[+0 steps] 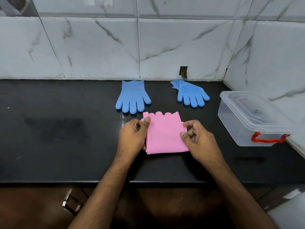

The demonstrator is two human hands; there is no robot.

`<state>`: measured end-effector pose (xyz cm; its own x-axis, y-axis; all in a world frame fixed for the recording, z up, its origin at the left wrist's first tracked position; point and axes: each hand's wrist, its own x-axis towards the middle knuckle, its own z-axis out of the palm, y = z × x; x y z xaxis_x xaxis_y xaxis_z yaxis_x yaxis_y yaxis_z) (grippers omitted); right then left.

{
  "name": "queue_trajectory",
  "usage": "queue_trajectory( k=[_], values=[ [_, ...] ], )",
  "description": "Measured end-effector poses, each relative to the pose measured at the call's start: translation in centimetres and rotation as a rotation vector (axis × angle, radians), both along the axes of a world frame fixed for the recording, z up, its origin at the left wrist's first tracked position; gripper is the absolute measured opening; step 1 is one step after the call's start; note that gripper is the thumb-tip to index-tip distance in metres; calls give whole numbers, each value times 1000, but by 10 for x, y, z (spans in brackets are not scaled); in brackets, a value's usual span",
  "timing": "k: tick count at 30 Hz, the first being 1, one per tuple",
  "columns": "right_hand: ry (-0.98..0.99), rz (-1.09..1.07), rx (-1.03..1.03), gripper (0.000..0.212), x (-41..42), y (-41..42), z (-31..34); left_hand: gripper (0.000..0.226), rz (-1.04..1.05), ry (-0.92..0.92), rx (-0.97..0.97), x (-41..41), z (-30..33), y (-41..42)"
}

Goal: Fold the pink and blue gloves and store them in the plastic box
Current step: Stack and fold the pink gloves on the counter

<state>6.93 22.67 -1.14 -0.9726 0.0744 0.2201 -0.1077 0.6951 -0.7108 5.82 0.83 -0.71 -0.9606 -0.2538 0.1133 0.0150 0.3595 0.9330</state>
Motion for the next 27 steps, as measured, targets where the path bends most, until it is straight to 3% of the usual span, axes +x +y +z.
queue_trajectory(
  k=[2, 8, 14, 27],
  values=[
    [3, 2, -3, 28, 0, 0, -1, 55, 28, 17, -59, 10, 3, 2],
    [17, 21, 13, 27, 0, -1, 0, 81, -226, -32, -194, 34, -4, -4],
    [8, 45, 84, 21, 3, -3, 2, 54, -162, -23, -193, 30, -3, -1],
    [34, -11, 28, 4, 6, -6, 5, 45, -140, 31, -279, 33, -3, -2]
  ],
)
